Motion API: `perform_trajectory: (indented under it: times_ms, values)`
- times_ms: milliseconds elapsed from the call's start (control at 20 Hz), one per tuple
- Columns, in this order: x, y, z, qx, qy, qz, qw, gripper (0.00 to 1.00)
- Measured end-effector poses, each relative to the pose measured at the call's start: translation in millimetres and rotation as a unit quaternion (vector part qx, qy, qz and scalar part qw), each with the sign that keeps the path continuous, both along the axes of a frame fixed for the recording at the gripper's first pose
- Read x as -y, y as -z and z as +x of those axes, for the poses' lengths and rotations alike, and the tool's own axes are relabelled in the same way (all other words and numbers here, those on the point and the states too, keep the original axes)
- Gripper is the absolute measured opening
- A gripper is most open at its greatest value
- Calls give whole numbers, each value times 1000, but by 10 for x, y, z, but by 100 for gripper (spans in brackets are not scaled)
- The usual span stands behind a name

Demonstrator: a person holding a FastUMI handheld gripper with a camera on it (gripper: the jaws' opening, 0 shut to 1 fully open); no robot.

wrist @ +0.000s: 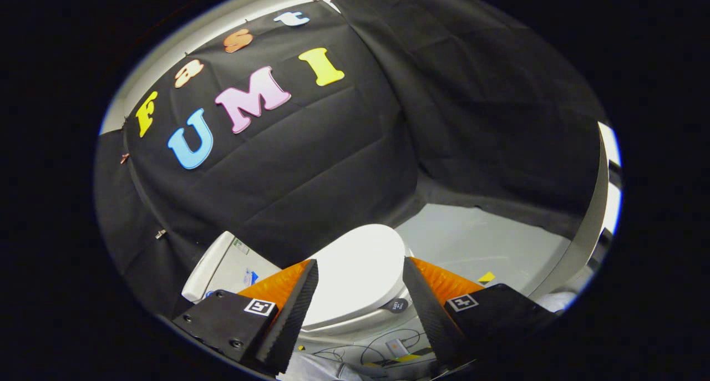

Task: Open the toilet lid.

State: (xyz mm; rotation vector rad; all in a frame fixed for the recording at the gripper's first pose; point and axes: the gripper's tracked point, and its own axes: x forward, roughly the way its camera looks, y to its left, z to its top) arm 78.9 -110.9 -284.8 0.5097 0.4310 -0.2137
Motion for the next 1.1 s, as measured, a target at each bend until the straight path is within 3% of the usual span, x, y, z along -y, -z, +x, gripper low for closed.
perform_trajectory:
  times_ms: [450,650,700,900,1000,1100]
  values:
    - [236,1329,255,-84,27,118,989,92]
    - [181,1916,286,-134,18,158,978,91]
    - [155,2016,264,-142,15,165,976,78]
    - [83,2321,260,-164,10,188,968,78]
    - [10,2461,237,-179,8,203,963,68]
    - [-58,2580,278,-186,2,212,959,68]
